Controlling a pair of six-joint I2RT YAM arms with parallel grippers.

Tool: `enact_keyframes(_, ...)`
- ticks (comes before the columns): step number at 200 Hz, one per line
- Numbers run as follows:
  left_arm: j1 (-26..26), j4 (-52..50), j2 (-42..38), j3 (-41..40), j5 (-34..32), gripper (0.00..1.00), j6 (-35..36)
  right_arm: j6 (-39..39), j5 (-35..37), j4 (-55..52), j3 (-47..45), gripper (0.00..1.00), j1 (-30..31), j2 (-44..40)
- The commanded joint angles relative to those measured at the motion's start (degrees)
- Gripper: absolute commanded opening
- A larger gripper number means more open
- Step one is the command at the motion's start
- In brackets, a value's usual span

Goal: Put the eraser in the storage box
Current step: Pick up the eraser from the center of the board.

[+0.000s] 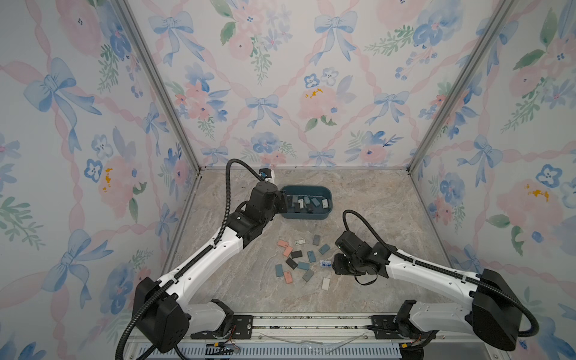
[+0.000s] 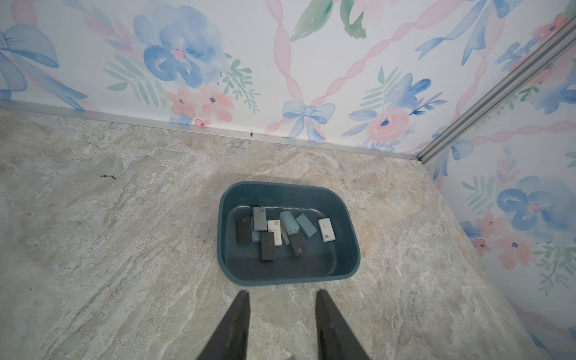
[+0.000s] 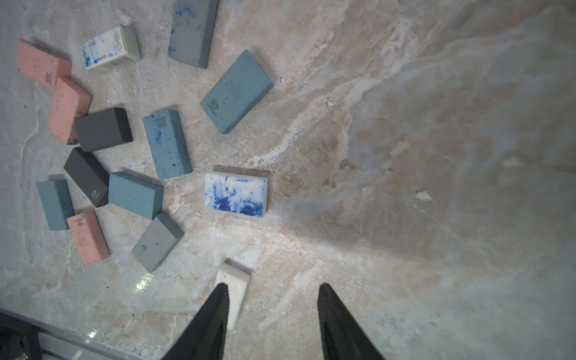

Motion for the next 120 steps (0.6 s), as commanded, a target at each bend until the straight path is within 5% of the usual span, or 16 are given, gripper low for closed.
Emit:
enact_keyframes(1, -0.1, 2.0, -1.4, -2.0, -0.3, 0.38, -0.1, 3.6, 1.8, -0.9, -1.0, 0.51, 2.3, 1.0)
enact_keyframes(120, -0.1, 2.0, -4.4, -5.8, -0.4, 0.39, -0.9, 7.7, 1.4, -0.3, -0.1, 0.60, 9.0, 5.1)
